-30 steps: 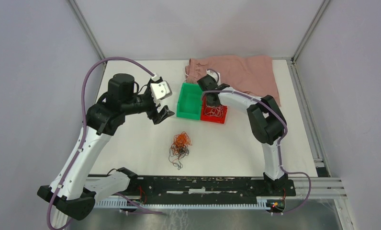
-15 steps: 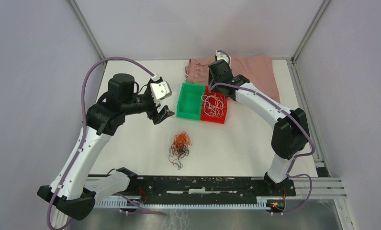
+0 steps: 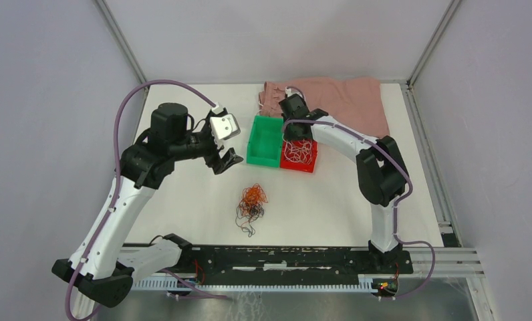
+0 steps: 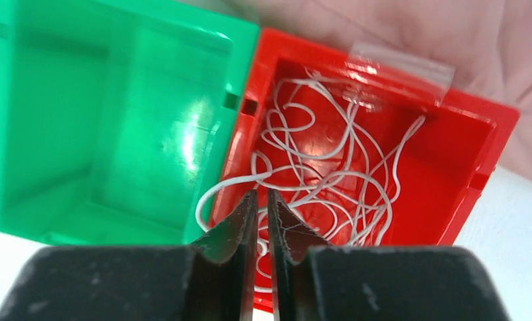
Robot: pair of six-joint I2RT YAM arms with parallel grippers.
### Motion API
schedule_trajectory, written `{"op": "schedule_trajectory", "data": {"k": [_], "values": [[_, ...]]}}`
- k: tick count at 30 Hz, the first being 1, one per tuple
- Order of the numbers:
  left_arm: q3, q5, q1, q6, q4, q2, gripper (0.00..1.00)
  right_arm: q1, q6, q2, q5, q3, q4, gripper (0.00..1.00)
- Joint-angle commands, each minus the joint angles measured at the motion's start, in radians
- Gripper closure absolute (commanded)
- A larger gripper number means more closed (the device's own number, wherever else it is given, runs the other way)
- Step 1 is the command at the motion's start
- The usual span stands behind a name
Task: Untangle the cables
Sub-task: Place the cable in the bin, then untie the cable.
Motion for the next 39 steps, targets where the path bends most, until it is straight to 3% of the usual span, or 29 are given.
{"op": "schedule_trajectory", "data": {"k": [1,15,17,22,31,34,36,39], "values": [[0.037,-0.004,-0.005,0.039,0.0,-0.003,0.17,-0.027,0.044,0.014,0.022,-0.046,0.044,0.89],[0.03,-0.009,-0.004,0.054,-0.015,-0.007,0.16,-0.058,0.038,0.099,0.017,-0.05,0.062,0.91],[0.021,-0.01,-0.004,0.06,-0.032,-0.004,0.16,-0.058,0.033,0.029,0.026,-0.067,0.077,0.83],[-0.057,-0.005,-0.004,0.067,-0.069,-0.002,0.16,-0.057,0.005,-0.192,0.014,-0.144,0.135,0.51],[-0.217,0.006,-0.002,0.076,-0.085,0.016,0.16,0.0,-0.022,-0.487,-0.061,-0.37,0.226,0.29],[-0.252,0.034,0.0,0.03,-0.069,0.067,0.17,0.006,-0.02,-0.561,-0.056,-0.45,0.249,0.17],[-0.264,0.054,0.001,-0.004,-0.057,0.121,0.23,0.005,0.028,-0.618,-0.003,-0.513,0.299,0.02],[-0.266,0.069,0.001,-0.024,-0.042,0.221,0.35,-0.019,0.103,-0.696,0.063,-0.572,0.295,0.01]]}}
